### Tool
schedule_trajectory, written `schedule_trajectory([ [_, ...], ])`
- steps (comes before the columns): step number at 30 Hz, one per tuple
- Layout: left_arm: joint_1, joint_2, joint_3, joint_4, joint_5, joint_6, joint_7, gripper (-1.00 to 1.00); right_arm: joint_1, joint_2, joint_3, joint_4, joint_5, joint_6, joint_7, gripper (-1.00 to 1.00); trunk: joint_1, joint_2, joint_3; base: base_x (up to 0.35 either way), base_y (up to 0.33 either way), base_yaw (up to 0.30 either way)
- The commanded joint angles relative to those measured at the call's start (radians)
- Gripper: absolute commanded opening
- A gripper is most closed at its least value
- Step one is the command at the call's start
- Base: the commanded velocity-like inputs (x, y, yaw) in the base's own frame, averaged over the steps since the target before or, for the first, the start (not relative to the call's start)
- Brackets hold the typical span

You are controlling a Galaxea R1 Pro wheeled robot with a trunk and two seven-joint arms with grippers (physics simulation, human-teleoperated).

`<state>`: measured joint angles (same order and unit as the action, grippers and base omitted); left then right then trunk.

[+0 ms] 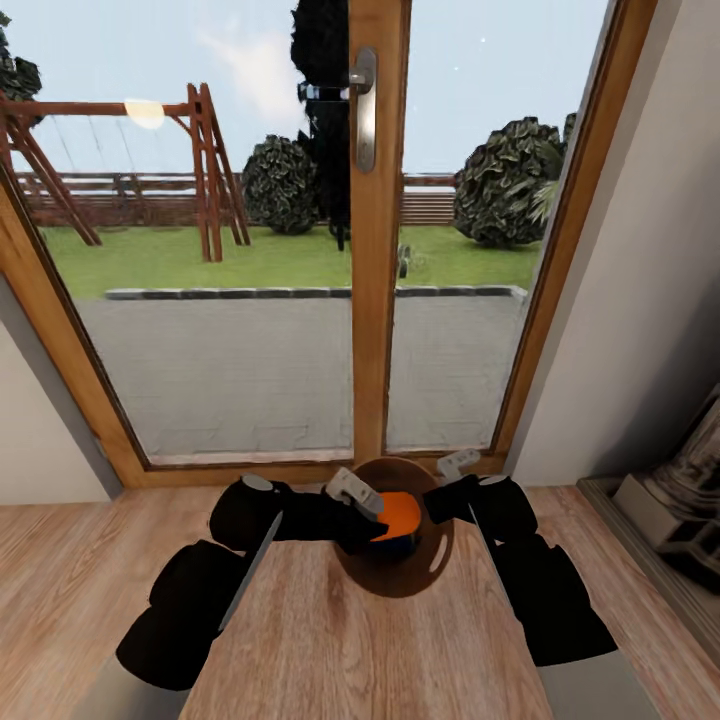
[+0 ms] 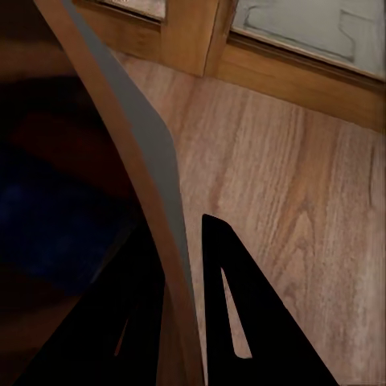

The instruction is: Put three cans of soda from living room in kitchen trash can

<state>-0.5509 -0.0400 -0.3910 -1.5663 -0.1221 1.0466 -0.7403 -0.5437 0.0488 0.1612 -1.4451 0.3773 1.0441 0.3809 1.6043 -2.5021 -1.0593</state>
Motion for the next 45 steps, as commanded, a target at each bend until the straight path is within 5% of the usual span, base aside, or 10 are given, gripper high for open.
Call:
schedule_trajectory([
  [1,0.000,-0.001,-0.001,0.000,0.002,0.001,0.005,-1.00,0.000,0.000,0.001,0.000,-0.026,0.003,0.003,-1.00,0.000,0.000,0.000,0.000,0.000,0.000],
  [9,0.000,-0.024,-0.082,0.049,0.003,0.001,0.181,-1.00,0.000,0.000,0.001,0.000,-0.026,0.003,0.003,-1.00,0.000,0.000,0.000,0.000,0.000,0.000],
  [23,0.001,-0.036,-0.092,0.092,0.000,0.001,0.236,-1.00,0.000,0.001,0.001,0.000,-0.026,0.003,0.003,-1.00,0.000,0.000,0.000,0.000,0.000,0.000],
  [24,0.001,-0.039,-0.092,0.097,0.000,0.001,0.244,1.00,0.000,0.001,0.001,0.000,-0.026,0.003,0.003,-1.00,0.000,0.000,0.000,0.000,0.000,0.000],
  [40,0.002,-0.038,-0.098,0.091,0.014,0.001,0.248,1.00,0.000,0.000,0.001,0.002,-0.026,0.003,0.003,-1.00,0.000,0.000,0.000,0.000,0.000,0.000],
  [45,0.039,-0.030,-0.098,0.008,0.017,0.001,0.225,1.00,-0.001,0.000,0.000,0.002,-0.026,0.003,0.003,-1.00,0.000,0.000,0.000,0.000,0.000,0.000],
])
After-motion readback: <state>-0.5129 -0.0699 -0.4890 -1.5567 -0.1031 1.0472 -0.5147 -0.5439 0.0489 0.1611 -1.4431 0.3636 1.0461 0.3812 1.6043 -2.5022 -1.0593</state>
